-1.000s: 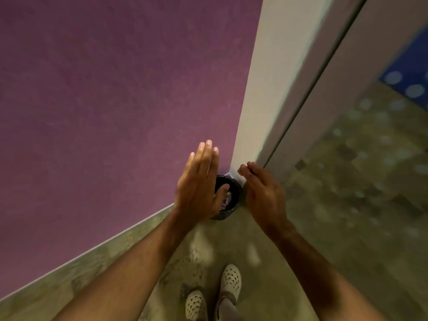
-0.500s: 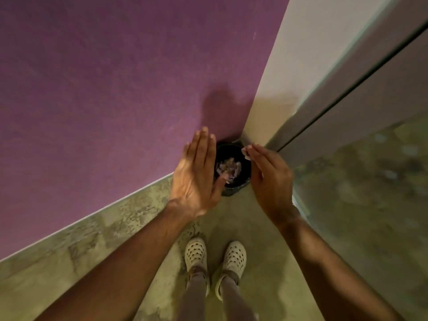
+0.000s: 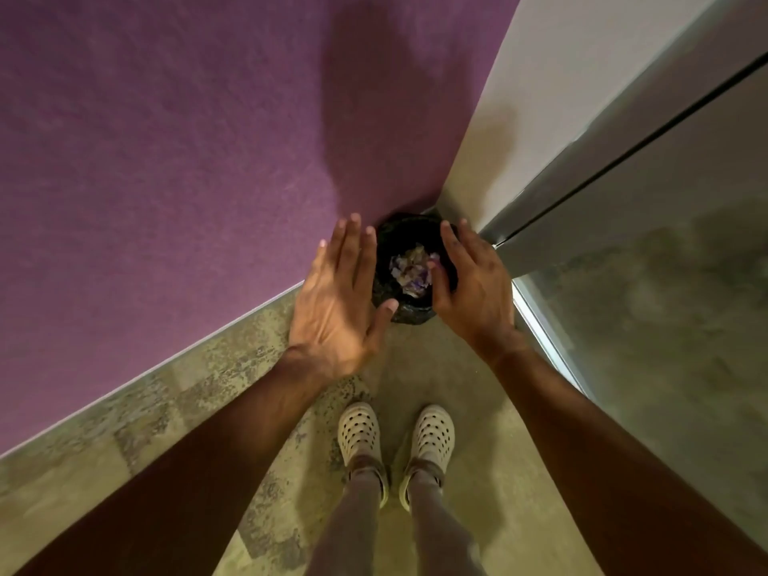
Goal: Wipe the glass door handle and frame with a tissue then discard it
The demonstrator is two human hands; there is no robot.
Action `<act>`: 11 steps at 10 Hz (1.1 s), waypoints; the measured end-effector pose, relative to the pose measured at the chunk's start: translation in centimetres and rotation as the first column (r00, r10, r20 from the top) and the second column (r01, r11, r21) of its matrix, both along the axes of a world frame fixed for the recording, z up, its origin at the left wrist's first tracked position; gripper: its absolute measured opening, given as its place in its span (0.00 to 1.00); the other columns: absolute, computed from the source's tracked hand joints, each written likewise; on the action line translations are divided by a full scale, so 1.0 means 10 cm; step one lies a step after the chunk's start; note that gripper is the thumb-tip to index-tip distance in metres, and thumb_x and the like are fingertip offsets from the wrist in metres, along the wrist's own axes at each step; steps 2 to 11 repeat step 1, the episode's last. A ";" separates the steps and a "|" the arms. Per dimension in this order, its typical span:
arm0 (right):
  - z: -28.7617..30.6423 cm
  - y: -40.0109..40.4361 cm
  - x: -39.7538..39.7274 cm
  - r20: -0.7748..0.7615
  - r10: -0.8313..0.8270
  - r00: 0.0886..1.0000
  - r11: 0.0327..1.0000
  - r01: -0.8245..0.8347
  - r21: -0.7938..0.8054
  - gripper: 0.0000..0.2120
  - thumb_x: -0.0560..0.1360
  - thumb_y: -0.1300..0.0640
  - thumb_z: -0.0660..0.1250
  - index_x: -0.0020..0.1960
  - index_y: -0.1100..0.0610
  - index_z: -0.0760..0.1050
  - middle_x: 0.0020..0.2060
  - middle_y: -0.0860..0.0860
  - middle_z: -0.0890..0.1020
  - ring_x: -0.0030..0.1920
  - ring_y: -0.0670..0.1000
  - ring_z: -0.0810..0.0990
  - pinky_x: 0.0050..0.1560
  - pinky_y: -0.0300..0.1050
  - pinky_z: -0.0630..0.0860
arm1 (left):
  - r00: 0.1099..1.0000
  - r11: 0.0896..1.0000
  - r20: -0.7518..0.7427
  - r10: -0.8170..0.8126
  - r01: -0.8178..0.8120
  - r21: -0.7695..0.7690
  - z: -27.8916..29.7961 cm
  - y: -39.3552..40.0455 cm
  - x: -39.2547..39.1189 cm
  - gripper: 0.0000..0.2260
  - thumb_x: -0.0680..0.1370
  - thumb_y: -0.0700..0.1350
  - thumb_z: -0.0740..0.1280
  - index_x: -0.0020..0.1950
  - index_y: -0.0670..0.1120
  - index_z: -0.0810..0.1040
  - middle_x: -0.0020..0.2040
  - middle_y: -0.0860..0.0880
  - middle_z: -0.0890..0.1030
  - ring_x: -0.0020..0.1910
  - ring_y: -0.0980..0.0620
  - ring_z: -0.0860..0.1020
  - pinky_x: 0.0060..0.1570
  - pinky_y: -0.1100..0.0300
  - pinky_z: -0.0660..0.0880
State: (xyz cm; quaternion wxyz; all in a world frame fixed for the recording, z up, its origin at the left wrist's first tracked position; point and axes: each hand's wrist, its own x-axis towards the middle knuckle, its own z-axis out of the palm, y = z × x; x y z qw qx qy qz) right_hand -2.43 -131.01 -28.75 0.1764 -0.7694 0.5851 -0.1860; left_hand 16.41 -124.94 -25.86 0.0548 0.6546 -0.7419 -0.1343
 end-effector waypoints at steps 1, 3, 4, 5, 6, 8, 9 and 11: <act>0.16 -0.03 0.02 0.010 -0.008 1.000 1.000 0.008 -0.024 0.25 0.77 0.54 0.67 0.71 0.62 0.70 0.68 0.64 0.73 0.68 0.62 0.72 0.67 0.56 0.70 | 1.000 1.000 0.012 -0.027 0.027 -0.008 0.08 -0.10 -0.03 0.35 0.82 0.59 0.48 0.80 0.36 0.47 0.80 0.36 0.46 0.80 0.42 0.44 0.78 0.43 0.50; 0.16 -0.03 0.02 0.010 -0.008 1.000 1.000 0.008 -0.024 0.25 0.77 0.54 0.67 0.71 0.62 0.70 0.68 0.64 0.73 0.68 0.62 0.72 0.67 0.56 0.70 | 1.000 1.000 0.012 -0.027 0.027 -0.008 0.08 -0.10 -0.03 0.35 0.82 0.59 0.48 0.80 0.36 0.47 0.80 0.36 0.46 0.80 0.42 0.44 0.78 0.43 0.50; 0.16 -0.03 0.02 0.010 -0.008 1.000 1.000 0.008 -0.024 0.25 0.77 0.54 0.67 0.71 0.62 0.70 0.68 0.64 0.73 0.68 0.62 0.72 0.67 0.56 0.70 | 1.000 1.000 0.012 -0.027 0.027 -0.008 0.08 -0.10 -0.03 0.35 0.82 0.59 0.48 0.80 0.36 0.47 0.80 0.36 0.46 0.80 0.42 0.44 0.78 0.43 0.50; 0.16 -0.03 0.02 0.010 -0.008 1.000 1.000 0.008 -0.024 0.25 0.77 0.54 0.67 0.71 0.62 0.70 0.68 0.64 0.73 0.68 0.62 0.72 0.67 0.56 0.70 | 1.000 1.000 0.012 -0.027 0.027 -0.008 0.08 -0.10 -0.03 0.35 0.82 0.59 0.48 0.80 0.36 0.47 0.80 0.36 0.46 0.80 0.42 0.44 0.78 0.43 0.50; 0.16 -0.03 0.02 0.010 -0.008 1.000 1.000 0.008 -0.024 0.25 0.77 0.54 0.67 0.71 0.62 0.70 0.68 0.64 0.73 0.68 0.62 0.72 0.67 0.56 0.70 | 1.000 1.000 0.012 -0.027 0.027 -0.008 0.08 -0.10 -0.03 0.35 0.82 0.59 0.48 0.80 0.36 0.47 0.80 0.36 0.46 0.80 0.42 0.44 0.78 0.43 0.50; 0.16 -0.03 0.02 0.010 -0.008 1.000 1.000 0.008 -0.024 0.25 0.77 0.54 0.67 0.71 0.62 0.70 0.68 0.64 0.73 0.68 0.62 0.72 0.67 0.56 0.70 | 1.000 1.000 0.012 -0.027 0.027 -0.008 0.08 -0.10 -0.03 0.35 0.82 0.59 0.48 0.80 0.36 0.47 0.80 0.36 0.46 0.80 0.42 0.44 0.78 0.43 0.50; 0.16 -0.03 0.02 0.010 -0.008 1.000 1.000 0.008 -0.024 0.25 0.77 0.54 0.67 0.71 0.62 0.70 0.68 0.64 0.73 0.68 0.62 0.72 0.67 0.56 0.70 | 1.000 1.000 0.012 -0.027 0.027 -0.008 0.08 -0.10 -0.03 0.35 0.82 0.59 0.48 0.80 0.36 0.47 0.80 0.36 0.46 0.80 0.42 0.44 0.78 0.43 0.50; 0.16 -0.03 0.02 0.010 -0.008 1.000 1.000 0.008 -0.024 0.25 0.77 0.54 0.67 0.71 0.62 0.70 0.68 0.64 0.73 0.68 0.62 0.72 0.67 0.56 0.70 | 1.000 1.000 0.012 -0.027 0.027 -0.008 0.08 -0.10 -0.03 0.35 0.82 0.59 0.48 0.80 0.36 0.47 0.80 0.36 0.46 0.80 0.42 0.44 0.78 0.43 0.50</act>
